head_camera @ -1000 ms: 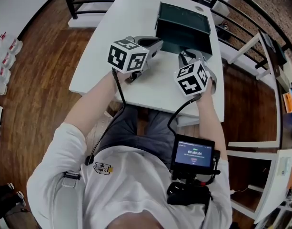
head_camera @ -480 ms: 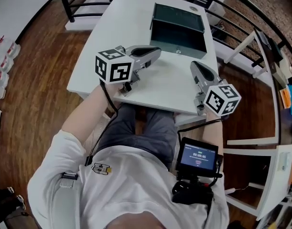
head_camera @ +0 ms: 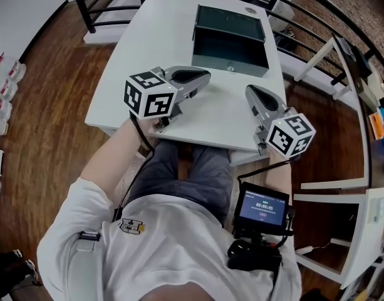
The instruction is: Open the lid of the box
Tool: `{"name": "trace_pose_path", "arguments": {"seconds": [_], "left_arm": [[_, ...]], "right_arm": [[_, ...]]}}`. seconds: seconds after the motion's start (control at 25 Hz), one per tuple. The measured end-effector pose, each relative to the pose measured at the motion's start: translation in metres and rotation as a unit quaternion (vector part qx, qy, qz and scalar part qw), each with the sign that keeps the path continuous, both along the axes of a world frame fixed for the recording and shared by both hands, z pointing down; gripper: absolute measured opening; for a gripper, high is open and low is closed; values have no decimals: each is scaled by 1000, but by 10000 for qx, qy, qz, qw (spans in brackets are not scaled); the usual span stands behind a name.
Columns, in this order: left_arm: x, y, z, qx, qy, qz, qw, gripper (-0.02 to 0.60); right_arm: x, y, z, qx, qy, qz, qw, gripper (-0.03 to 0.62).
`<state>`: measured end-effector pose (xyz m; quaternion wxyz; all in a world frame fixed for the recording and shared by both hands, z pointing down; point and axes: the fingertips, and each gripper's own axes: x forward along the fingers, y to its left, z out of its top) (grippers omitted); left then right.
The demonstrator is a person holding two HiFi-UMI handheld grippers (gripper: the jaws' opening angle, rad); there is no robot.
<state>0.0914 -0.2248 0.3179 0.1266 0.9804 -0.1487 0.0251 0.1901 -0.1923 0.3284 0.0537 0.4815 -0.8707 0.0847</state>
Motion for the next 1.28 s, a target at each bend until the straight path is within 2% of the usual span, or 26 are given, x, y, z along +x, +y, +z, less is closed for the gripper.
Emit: {"name": "trace_pose_path", "arguments": {"seconds": [1.28], "left_arm": [[0, -4, -2, -110, 105, -38, 9999, 0]], "right_arm": [[3, -3, 1, -18, 16, 60, 10000, -2]]}}
